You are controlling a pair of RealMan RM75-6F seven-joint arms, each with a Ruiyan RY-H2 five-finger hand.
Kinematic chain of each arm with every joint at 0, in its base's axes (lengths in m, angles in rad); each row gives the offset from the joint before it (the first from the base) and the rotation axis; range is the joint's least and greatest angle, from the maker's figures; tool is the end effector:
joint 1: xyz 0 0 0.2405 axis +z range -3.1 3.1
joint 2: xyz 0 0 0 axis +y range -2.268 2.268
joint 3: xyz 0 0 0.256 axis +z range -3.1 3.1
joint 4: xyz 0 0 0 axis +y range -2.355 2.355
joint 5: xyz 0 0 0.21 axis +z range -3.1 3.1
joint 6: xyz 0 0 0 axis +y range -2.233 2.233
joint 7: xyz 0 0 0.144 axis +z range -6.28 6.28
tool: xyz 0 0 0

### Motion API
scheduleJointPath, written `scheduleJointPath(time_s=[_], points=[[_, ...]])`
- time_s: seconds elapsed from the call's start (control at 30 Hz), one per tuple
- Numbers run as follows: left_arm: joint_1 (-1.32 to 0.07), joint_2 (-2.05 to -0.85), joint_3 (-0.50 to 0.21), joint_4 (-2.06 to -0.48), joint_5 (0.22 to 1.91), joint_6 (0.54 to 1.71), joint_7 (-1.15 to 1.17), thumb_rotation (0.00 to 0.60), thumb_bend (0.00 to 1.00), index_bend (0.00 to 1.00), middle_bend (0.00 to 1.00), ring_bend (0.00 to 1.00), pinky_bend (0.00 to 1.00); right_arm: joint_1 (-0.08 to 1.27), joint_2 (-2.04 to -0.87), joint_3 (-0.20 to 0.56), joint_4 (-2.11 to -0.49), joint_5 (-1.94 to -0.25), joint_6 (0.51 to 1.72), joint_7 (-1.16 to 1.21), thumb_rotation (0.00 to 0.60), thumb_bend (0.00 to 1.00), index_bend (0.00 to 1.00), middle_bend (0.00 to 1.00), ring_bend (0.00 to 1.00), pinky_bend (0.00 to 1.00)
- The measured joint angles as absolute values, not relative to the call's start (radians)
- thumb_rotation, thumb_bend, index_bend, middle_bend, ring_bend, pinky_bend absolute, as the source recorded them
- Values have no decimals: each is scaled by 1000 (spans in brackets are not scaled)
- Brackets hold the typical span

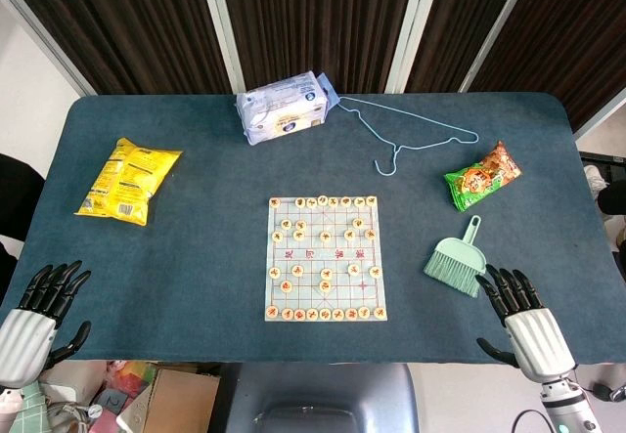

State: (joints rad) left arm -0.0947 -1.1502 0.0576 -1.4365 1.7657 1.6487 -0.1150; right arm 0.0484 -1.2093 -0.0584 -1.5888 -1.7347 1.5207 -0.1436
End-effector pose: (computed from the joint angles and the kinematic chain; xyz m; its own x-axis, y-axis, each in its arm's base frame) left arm -0.3043 0.1585 0.1543 0.4125 -0.0352 0.9103 0.8688 -0.2852 -0.4047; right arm -0.2867 -0.1430 0.1112 0.4758 -0.0604 0.8775 -0.8642 -0.2177 0.4536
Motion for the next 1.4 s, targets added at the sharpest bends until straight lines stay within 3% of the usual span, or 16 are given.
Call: scheduleJointPath(time_s=[0.43,0.53,0.73,0.93,1.17,1.4], points=[[-91,-1148,62,-1437,1776,1659,-125,600,407,0,0,0,72,59,-1234,-55,-1571,-1765,1531,-145,600,297,0,0,0,0],[-93,-1147,63,-1436,1779,1655,-129,600,407,0,0,0,72,85,-1248,-51,-1563,-1794,1518,-141,600,298,52,0,0,0],[-97,-1148,63,-1433,1782,1653,-135,600,408,0,0,0,72,190,-1258,-36,-1581,-1840,1401,-143,600,299,260,0,0,0],[-96,-1142,67,-1431,1789,1661,-151,600,407,0,0,0,73,314,-1283,-7,-1619,-1833,1213,-170,600,331,388,0,0,0],[-91,-1136,72,-1428,1799,1678,-173,600,408,0,0,0,72,428,-1373,17,-1621,-1789,1060,-237,600,357,427,0,0,0],[-88,-1134,73,-1425,1803,1686,-180,600,407,0,0,0,73,460,-1445,12,-1562,-1729,996,-276,600,375,473,0,0,0]])
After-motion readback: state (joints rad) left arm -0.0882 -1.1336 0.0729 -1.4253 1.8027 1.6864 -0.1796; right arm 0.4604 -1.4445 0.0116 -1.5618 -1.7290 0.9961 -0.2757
